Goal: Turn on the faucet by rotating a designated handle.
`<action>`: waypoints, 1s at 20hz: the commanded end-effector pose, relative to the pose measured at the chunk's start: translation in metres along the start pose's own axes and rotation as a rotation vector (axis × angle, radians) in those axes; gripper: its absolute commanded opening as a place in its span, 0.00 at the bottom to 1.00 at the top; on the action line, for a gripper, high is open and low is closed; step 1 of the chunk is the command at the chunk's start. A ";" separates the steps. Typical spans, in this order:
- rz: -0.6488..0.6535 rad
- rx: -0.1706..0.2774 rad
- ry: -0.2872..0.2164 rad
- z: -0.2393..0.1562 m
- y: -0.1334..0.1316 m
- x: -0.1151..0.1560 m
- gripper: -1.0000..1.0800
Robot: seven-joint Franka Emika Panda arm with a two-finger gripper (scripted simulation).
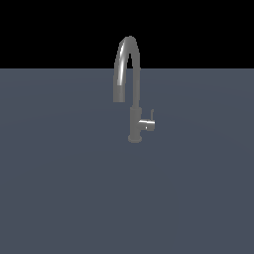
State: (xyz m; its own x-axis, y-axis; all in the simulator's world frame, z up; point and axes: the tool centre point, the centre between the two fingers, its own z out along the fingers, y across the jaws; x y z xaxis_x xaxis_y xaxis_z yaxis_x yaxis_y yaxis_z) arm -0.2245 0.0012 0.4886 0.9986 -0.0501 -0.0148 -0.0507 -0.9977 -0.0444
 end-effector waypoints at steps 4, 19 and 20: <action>0.068 0.064 -0.053 0.004 0.001 0.026 0.00; 0.313 0.296 -0.240 0.029 0.015 0.118 0.00; 0.330 0.313 -0.253 0.032 0.016 0.124 0.00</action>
State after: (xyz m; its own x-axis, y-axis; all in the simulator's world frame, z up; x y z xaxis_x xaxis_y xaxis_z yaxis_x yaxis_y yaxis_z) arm -0.1111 -0.0170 0.4583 0.9103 -0.2928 -0.2927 -0.3739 -0.8849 -0.2779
